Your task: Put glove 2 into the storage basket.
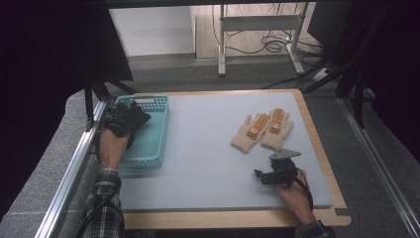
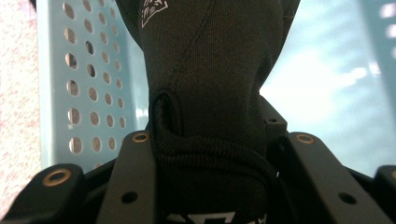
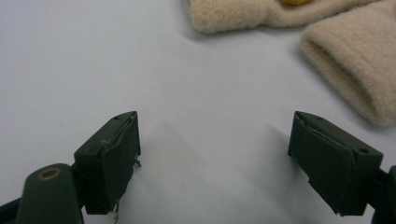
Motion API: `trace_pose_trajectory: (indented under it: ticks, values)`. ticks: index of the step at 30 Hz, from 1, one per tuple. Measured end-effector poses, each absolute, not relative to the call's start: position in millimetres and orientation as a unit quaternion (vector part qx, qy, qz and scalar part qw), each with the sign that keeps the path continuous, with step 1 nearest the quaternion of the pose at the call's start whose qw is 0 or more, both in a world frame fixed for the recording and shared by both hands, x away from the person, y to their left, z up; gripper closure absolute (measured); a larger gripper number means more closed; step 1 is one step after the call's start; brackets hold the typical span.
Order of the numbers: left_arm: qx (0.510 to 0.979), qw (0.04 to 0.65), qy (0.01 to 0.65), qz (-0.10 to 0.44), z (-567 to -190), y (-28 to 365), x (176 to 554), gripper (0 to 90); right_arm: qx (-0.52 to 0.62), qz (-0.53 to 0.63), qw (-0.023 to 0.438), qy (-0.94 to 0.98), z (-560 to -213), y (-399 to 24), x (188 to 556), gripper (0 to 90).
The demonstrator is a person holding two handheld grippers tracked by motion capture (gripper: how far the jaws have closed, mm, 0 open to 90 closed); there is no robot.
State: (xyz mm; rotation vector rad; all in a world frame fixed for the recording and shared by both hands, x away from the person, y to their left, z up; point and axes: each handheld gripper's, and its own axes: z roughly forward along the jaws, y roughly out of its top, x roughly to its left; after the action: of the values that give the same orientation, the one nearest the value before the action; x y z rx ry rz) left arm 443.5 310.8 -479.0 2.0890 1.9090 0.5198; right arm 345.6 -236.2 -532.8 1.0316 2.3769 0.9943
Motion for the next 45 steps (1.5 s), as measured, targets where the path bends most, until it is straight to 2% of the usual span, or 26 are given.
trace_pose_trajectory:
  ticks: [7, 9, 10, 14, 18, 20, 21, 23, 26, 31, 37, 38, 45]
  values:
    - [0.722, 0.095, 0.661, 0.183, -491, 313, 455, 61.3, 0.365, 0.352, 0.182, 0.842, -533, -236, 346, 16.0]
    - [0.729, 0.083, 0.657, 0.176, -496, 313, 456, 55.3, 0.365, 0.352, 0.182, 0.842, -533, -236, 346, 16.0]
    - [0.732, 0.076, 0.654, 0.176, -499, 313, 456, 55.3, 0.365, 0.352, 0.182, 0.842, -533, -236, 346, 16.0]
    - [0.738, 0.060, 0.651, 0.168, -506, 315, 457, 31.3, 0.365, 0.352, 0.182, 0.842, -533, -236, 346, 16.0]
    - [0.737, 0.063, 0.657, 0.142, -507, 318, 455, 19.8, 0.365, 0.352, 0.182, 0.842, -533, -236, 346, 16.0]
    - [0.740, 0.063, 0.656, 0.137, -506, 318, 453, 17.9, 0.365, 0.352, 0.182, 0.842, -533, -236, 346, 16.0]
    - [0.739, 0.064, 0.656, 0.139, -505, 317, 452, 11.2, 0.365, 0.352, 0.182, 0.842, -533, -236, 346, 16.0]
    - [0.746, 0.067, 0.649, 0.134, -499, 314, 449, 6.2, 0.365, 0.352, 0.182, 0.842, -533, -236, 346, 16.0]
    - [0.751, 0.074, 0.643, 0.132, -495, 314, 445, 4.0, 0.365, 0.352, 0.182, 0.842, -533, -236, 346, 16.0]
    - [0.741, 0.133, 0.646, 0.123, -484, 322, 435, 2.7, 0.365, 0.352, 0.182, 0.842, -533, -236, 346, 16.0]
    - [0.734, 0.233, 0.624, 0.130, -477, 325, 417, 2.8, 0.365, 0.352, 0.182, 0.842, -533, -236, 346, 16.0]
    - [0.733, 0.260, 0.614, 0.135, -477, 321, 411, 2.7, 0.365, 0.352, 0.182, 0.842, -533, -236, 346, 16.0]
    - [0.754, 0.305, 0.562, 0.151, -466, 294, 395, 1.8, 0.365, 0.352, 0.182, 0.842, -533, -236, 346, 16.0]
